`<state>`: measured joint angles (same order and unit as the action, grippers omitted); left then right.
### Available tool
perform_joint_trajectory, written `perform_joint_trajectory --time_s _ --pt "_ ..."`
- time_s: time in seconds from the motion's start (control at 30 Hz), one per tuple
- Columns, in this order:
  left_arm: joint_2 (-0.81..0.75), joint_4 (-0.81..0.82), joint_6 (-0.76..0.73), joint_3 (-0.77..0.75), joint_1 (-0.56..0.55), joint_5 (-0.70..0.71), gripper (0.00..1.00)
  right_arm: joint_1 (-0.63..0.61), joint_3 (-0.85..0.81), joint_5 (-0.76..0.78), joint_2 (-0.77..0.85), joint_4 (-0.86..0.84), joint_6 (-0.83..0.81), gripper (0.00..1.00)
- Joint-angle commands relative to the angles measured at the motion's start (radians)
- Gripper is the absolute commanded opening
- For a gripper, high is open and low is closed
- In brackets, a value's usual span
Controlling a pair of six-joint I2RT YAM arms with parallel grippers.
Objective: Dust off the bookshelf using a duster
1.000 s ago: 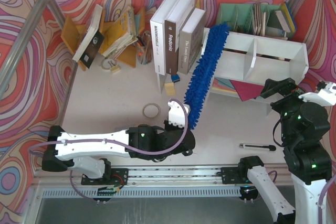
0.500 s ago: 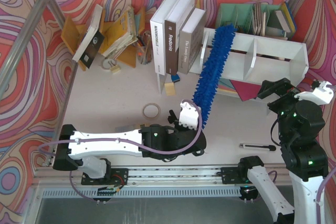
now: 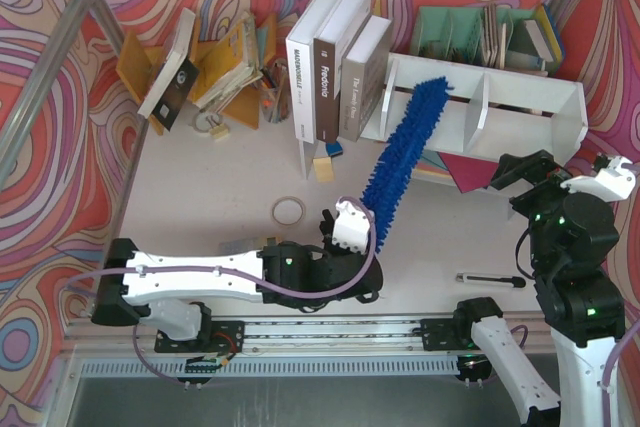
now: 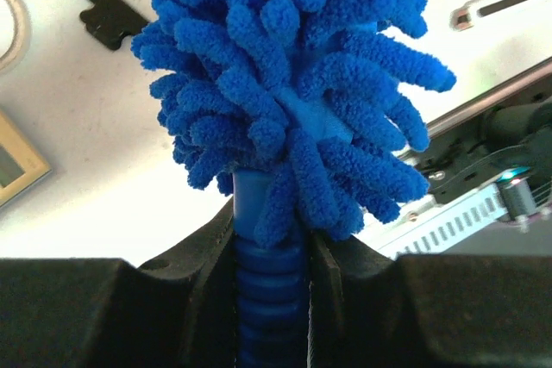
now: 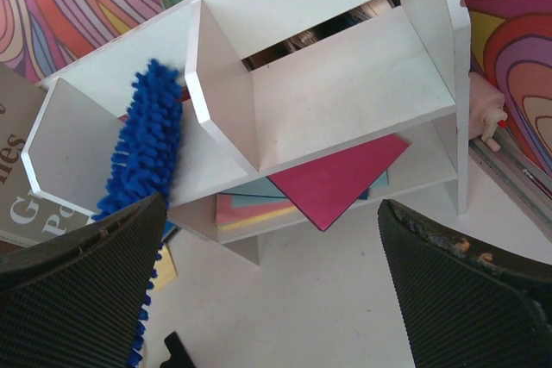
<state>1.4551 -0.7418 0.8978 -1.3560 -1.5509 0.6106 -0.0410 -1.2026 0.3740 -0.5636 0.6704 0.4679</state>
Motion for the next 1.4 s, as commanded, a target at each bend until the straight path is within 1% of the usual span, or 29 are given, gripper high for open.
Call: perform_joint_trajectory --time_s 0.0,0.13,0.27,0.4,0.57,0.67,0.73,0.83,0.93,1.1,1.23,1.37 --pt "-0.071 -0.034 0.064 0.091 -0.003 0.029 0.00 -0.002 0.011 0.010 0.008 -0.017 -0.009 0.99" --pt "-0.127 -0.034 0.085 0.143 -0.004 0.037 0.00 -0.002 0.018 0.006 0.009 -0.016 -0.003 0.99" --pt "-0.120 -0.013 0.042 0.115 -0.003 0.035 0.00 -0.002 0.022 -0.002 0.010 -0.018 0.007 0.99" --pt "-0.056 -0.004 -0.034 0.022 -0.002 0.035 0.00 -0.002 0.015 -0.005 0.007 -0.017 0.006 0.99" --pt "0.035 0.046 -0.128 -0.060 -0.003 -0.017 0.00 -0.001 0.011 0.000 0.008 -0.013 0.001 0.99" --pt "0.079 0.044 -0.151 -0.106 -0.006 -0.055 0.00 -0.002 0.005 0.003 0.009 -0.009 -0.005 0.99" --pt "0.092 0.027 -0.153 -0.124 -0.013 -0.046 0.00 -0.002 0.001 0.008 0.010 -0.008 -0.008 0.99" --pt "0.059 0.016 -0.135 -0.092 -0.014 -0.013 0.00 -0.002 0.004 0.012 0.013 -0.007 -0.010 0.99" --pt "-0.022 0.005 -0.099 -0.030 -0.013 0.038 0.00 -0.002 0.011 0.009 0.013 -0.011 -0.006 0.99" --pt "-0.125 -0.079 -0.029 0.024 -0.014 0.126 0.00 -0.002 0.011 -0.001 0.007 -0.019 -0.001 0.99" --pt "-0.175 -0.094 0.004 0.063 -0.014 0.154 0.00 -0.001 0.003 -0.008 -0.001 -0.021 0.003 0.99" --pt "-0.158 -0.061 -0.020 0.061 -0.014 0.132 0.00 -0.002 -0.006 -0.010 -0.006 -0.022 0.003 0.99"
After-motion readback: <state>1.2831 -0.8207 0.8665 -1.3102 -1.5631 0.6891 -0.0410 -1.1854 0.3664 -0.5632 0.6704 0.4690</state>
